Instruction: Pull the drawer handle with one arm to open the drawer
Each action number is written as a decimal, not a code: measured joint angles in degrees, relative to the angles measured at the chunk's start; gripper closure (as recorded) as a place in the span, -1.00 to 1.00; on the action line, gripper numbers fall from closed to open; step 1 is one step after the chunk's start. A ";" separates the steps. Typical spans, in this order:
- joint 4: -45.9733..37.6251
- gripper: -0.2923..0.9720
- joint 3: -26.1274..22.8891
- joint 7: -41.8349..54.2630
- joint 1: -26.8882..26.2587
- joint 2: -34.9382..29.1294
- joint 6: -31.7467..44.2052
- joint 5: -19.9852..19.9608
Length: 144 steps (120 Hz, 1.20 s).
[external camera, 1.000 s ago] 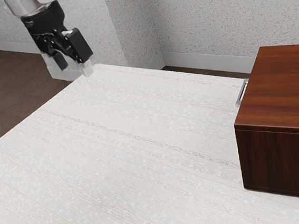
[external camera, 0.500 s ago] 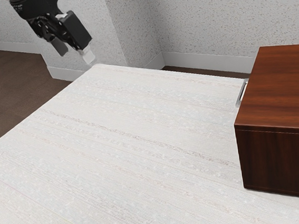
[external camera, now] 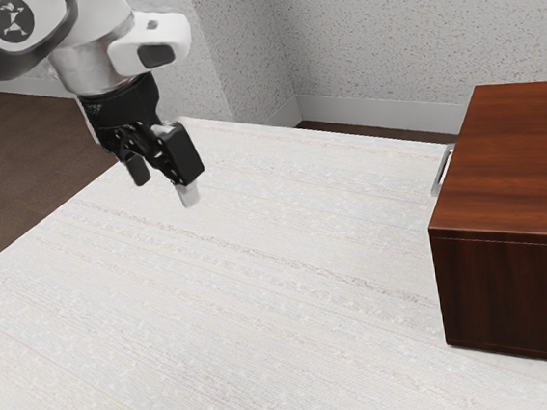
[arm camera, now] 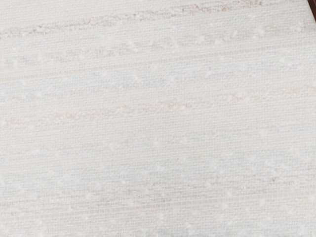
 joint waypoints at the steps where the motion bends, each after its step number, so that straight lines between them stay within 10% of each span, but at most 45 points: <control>1: -0.99 -0.54 0.01 0.00 -0.28 -0.70 0.45 -0.04; 14: -17.37 -0.54 1.54 -0.43 -3.37 -13.02 8.44 -0.57; 35: -35.65 -0.54 23.54 -3.75 -28.62 -29.69 18.77 0.14; 57: -40.95 -0.54 30.49 -6.82 -31.04 -31.64 24.39 0.54; 124: -5.06 -0.54 29.52 -12.79 -30.52 9.72 32.89 -8.63; 144: -0.62 -0.54 29.39 -12.35 -31.86 17.03 32.16 -19.13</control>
